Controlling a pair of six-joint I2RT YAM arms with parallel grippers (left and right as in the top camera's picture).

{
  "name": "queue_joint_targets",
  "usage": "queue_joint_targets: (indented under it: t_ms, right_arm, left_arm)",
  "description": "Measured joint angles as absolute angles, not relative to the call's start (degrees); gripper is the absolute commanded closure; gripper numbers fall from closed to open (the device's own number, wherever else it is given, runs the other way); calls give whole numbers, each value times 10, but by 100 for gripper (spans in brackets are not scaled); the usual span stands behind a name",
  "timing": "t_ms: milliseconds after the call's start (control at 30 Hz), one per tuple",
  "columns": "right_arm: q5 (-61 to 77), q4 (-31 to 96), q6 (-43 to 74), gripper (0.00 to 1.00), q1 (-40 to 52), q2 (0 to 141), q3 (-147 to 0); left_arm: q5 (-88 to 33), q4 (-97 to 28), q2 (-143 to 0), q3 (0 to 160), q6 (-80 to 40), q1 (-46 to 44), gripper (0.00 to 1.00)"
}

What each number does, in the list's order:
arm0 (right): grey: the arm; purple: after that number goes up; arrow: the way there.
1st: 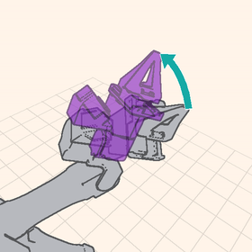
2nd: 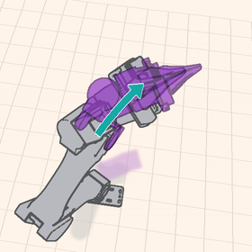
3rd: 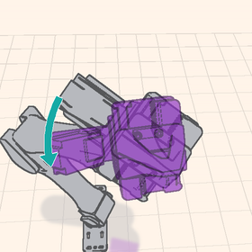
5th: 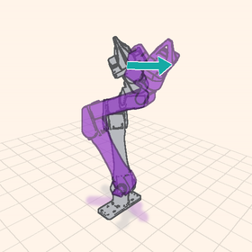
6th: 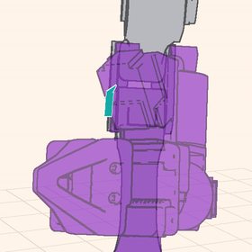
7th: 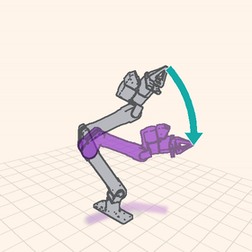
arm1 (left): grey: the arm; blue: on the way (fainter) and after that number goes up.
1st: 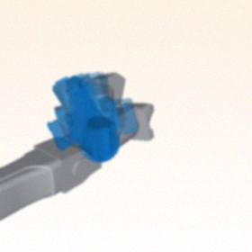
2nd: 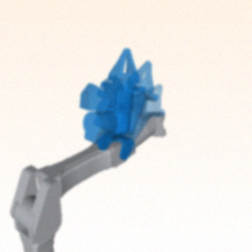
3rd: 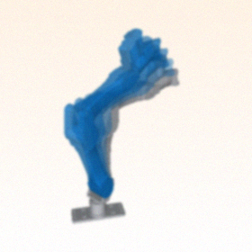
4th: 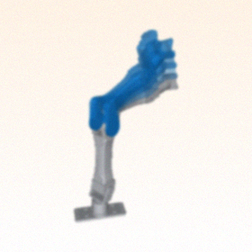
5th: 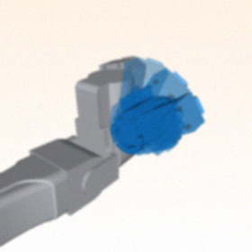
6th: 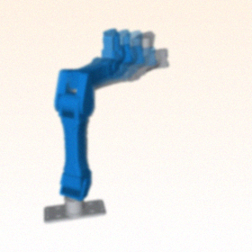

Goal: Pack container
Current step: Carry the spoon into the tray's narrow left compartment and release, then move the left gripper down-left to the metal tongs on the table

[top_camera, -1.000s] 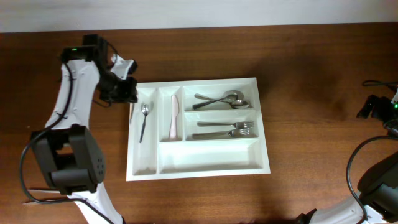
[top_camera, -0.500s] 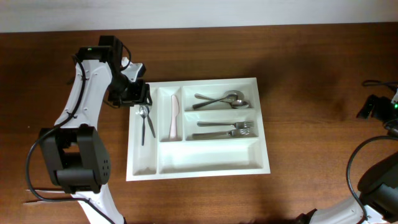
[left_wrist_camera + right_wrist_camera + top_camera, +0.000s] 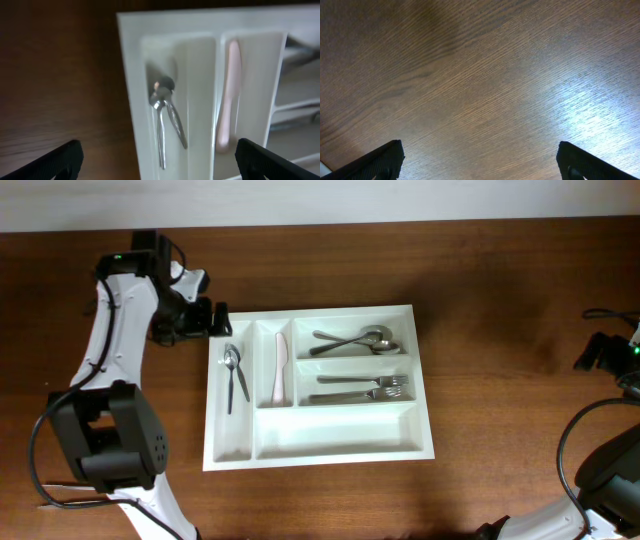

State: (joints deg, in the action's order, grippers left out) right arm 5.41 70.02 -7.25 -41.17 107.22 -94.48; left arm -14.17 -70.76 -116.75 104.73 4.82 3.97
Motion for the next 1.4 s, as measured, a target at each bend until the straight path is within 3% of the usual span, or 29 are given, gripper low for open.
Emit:
queue_joint_targets:
  t_ms: [300, 533, 800, 1167, 1400]
  right_arm:
    - [54, 700, -73, 1, -412, 1072, -945]
    - [54, 700, -73, 1, -412, 1072, -945]
    - [54, 700, -73, 1, -412, 1072, -945]
    - [54, 700, -73, 1, -412, 1072, -945]
    - [54, 700, -73, 1, -412, 1072, -945]
  left_arm:
    - [-103, -719, -1080, 1099, -45, 95, 1]
    - [50, -824, -929, 1113, -201, 98, 1]
    - [167, -963, -873, 1105, -430, 107, 1]
    - [171, -958, -795, 875, -617, 230, 1]
    - [163, -862, -735, 726, -616, 322, 1]
